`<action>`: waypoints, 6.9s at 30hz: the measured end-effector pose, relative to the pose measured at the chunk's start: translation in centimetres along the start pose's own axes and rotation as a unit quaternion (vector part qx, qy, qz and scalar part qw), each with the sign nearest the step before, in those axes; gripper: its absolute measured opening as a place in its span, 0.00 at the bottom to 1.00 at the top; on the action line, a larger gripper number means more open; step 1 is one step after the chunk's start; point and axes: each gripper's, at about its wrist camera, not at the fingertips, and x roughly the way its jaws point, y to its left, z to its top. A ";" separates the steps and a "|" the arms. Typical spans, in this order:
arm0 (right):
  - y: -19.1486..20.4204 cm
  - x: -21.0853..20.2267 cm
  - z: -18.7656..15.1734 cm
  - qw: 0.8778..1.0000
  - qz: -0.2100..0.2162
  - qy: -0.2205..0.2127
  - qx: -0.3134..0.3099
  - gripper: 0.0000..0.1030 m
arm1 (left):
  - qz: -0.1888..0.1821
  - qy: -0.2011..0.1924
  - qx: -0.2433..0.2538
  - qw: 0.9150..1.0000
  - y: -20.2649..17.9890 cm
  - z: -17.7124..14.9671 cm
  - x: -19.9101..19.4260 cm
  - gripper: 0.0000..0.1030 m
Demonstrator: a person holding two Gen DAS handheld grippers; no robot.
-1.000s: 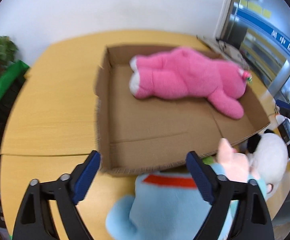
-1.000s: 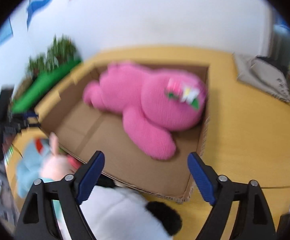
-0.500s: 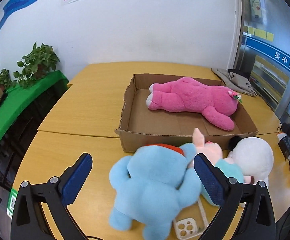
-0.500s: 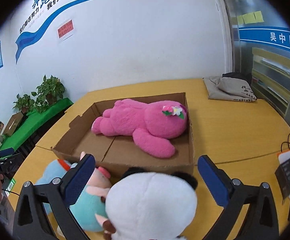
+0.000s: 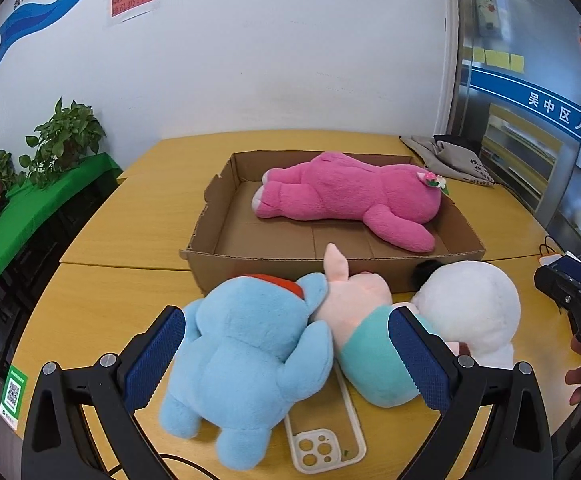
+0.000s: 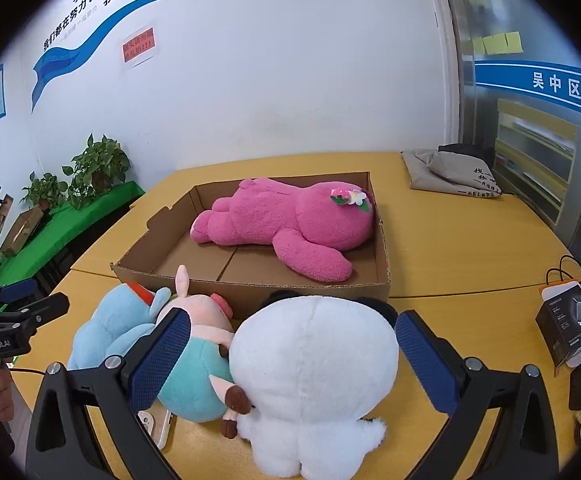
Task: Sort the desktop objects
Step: 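Move both tools toward the white panda plush on the table, then close both tools on the white panda plush's sides, then lift the white panda with both tools and carry it over the box, then open both tools to release the white panda beside the pink bear, then withdraw both tools from the box back over the table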
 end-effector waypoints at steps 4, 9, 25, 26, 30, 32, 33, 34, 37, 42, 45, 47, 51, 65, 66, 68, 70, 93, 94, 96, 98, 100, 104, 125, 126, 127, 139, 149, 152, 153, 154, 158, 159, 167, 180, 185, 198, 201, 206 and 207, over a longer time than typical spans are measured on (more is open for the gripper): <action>0.1 0.1 0.1 1.000 -0.001 -0.001 -0.003 1.00 | -0.004 0.007 -0.002 1.000 -0.4 0.2 0.8 1.00; 0.3 0.8 0.3 1.000 0.001 0.005 -0.009 1.00 | -0.002 0.016 -0.004 1.000 -0.4 0.3 2.0 1.00; 2.4 3.6 0.3 0.999 0.013 0.036 -0.027 1.00 | -0.019 0.042 -0.016 0.999 0.9 -0.4 4.2 1.00; 2.5 3.6 0.3 0.999 0.011 0.037 -0.027 1.00 | -0.021 0.043 -0.017 0.999 1.0 -0.5 4.3 1.00; 2.7 3.8 0.3 0.999 0.009 0.039 -0.029 1.00 | -0.025 0.046 -0.018 0.998 1.2 -0.5 4.5 1.00; 2.7 3.8 0.3 0.999 0.007 0.039 -0.027 1.00 | -0.027 0.048 -0.017 0.998 1.1 -0.6 4.6 1.00; 2.7 3.9 0.3 0.999 0.006 0.040 -0.027 1.00 | -0.028 0.048 -0.016 0.998 1.1 -0.6 4.6 1.00; 2.7 3.9 0.2 0.999 0.005 0.041 -0.027 1.00 | -0.028 0.048 -0.017 0.998 1.1 -0.6 4.6 1.00; 2.6 3.9 0.3 0.999 0.002 0.041 -0.025 1.00 | -0.032 0.047 -0.018 0.998 1.0 -0.6 4.5 1.00; 2.5 3.9 0.2 0.999 0.001 0.041 -0.024 1.00 | -0.034 0.048 -0.014 0.998 0.6 -0.6 4.4 1.00; 2.2 3.8 0.1 0.999 0.000 0.041 -0.019 1.00 | -0.036 0.047 -0.009 0.998 0.2 -0.5 4.3 1.00; 2.0 3.8 0.0 0.999 0.000 0.040 -0.018 1.00 | -0.035 0.045 -0.006 0.998 0.0 -0.4 4.1 1.00; 1.6 3.6 -0.2 0.999 0.002 0.041 -0.013 1.00 | -0.035 0.045 -0.004 0.998 -0.6 -0.3 4.1 1.00; -1.7 2.9 -1.5 0.999 0.007 0.040 0.017 1.00 | -0.085 0.065 0.013 0.994 -4.0 0.4 5.4 1.00; -2.2 2.9 -1.7 0.999 0.010 0.041 0.019 1.00 | -0.093 0.068 0.014 0.993 -4.5 0.6 5.7 1.00; -3.2 2.9 -2.4 0.998 0.021 0.048 0.025 1.00 | -0.125 0.085 0.016 0.988 -5.6 1.1 6.8 1.00; -4.4 3.2 -3.2 0.997 0.025 0.061 0.036 1.00 | -0.171 0.108 0.020 0.979 -7.0 1.5 8.1 1.00; -8.8 9.9 -6.1 0.968 0.203 0.137 0.058 0.69 | -0.350 0.219 0.056 0.909 -14.7 0.7 15.6 0.69; -8.5 9.4 -6.1 0.969 0.200 0.132 0.055 0.67 | -0.350 0.217 0.057 0.909 -14.5 0.7 15.2 0.68; -7.5 8.5 -5.8 0.974 0.187 0.123 0.039 0.66 | -0.349 0.208 0.057 0.912 -13.9 0.9 14.2 0.65; -6.4 7.6 -5.1 0.977 0.178 0.113 0.025 0.65 | -0.353 0.192 0.050 0.914 -13.0 1.8 13.0 0.64; -5.3 6.5 -3.7 0.980 0.175 0.096 0.011 0.65 | -0.355 0.166 0.046 0.919 -11.9 3.2 11.4 0.64; -2.4 3.9 1.4 0.982 0.182 0.039 -0.027 0.65 | -0.342 0.080 0.058 0.934 -9.2 7.9 6.9 0.64; 11.5 29.6 10.6 0.957 0.260 0.127 -0.001 0.65 | -0.198 0.144 0.021 0.969 10.1 15.7 25.5 0.67; 11.7 30.7 9.8 0.955 0.255 0.149 0.006 0.65 | -0.197 0.157 0.019 0.968 10.3 14.9 26.6 0.68; 11.8 31.5 9.0 0.953 0.250 0.171 0.012 0.65 | -0.194 0.165 0.023 0.967 10.2 14.1 27.2 0.68; 11.4 29.9 8.5 0.963 0.202 0.178 0.011 0.92 | -0.160 0.133 -0.005 0.978 10.2 13.5 23.9 0.88; 7.9 17.8 9.3 0.997 0.064 0.047 -0.018 1.00 | -0.070 0.036 -0.002 0.997 8.9 10.8 11.9 1.00; 6.2 14.3 8.4 1.000 0.010 0.027 -0.011 1.00 | -0.045 0.023 -0.007 0.999 7.0 9.1 9.5 1.00; 5.6 13.4 8.0 1.000 -0.005 0.020 -0.005 1.00 | -0.041 0.019 -0.012 0.999 6.4 8.5 8.8 1.00; 5.0 12.5 7.6 1.000 -0.015 0.018 -0.005 1.00 | -0.043 0.018 -0.017 0.999 5.8 7.9 8.1 1.00; 3.3 9.6 6.3 0.999 -0.036 0.017 -0.014 1.00 | -0.065 0.018 -0.037 0.997 3.6 6.0 6.4 1.00; 3.1 9.1 6.1 0.999 -0.038 0.016 -0.016 1.00 | -0.068 0.017 -0.040 0.997 3.1 5.6 5.9 1.00; 2.9 6.2 4.9 0.998 -0.040 0.009 -0.037 1.00 | -0.078 0.007 -0.029 0.996 0.4 4.5 3.1 1.00; 2.6 5.2 4.6 0.999 -0.036 0.010 -0.036 1.00 | -0.079 0.022 -0.025 0.996 -0.3 3.9 3.3 1.00; 2.8 5.3 4.8 0.999 -0.038 0.011 -0.037 1.00 | -0.081 0.024 -0.025 0.996 -0.1 3.8 3.4 1.00; 3.2 5.9 4.4 0.998 -0.040 0.020 -0.041 1.00 | -0.095 0.034 -0.020 0.995 -0.8 3.4 4.0 1.00; 3.2 6.0 4.3 0.998 -0.039 0.021 -0.043 1.00 | -0.101 0.036 -0.019 0.994 -0.9 3.4 4.2 1.00; 2.9 6.0 4.3 0.998 -0.040 0.022 -0.040 1.00 | -0.108 0.044 -0.021 0.993 -1.0 3.4 4.6 1.00; 2.8 6.0 4.3 0.998 -0.040 0.022 -0.039 1.00 | -0.109 0.045 -0.019 0.993 -1.1 3.4 4.6 1.00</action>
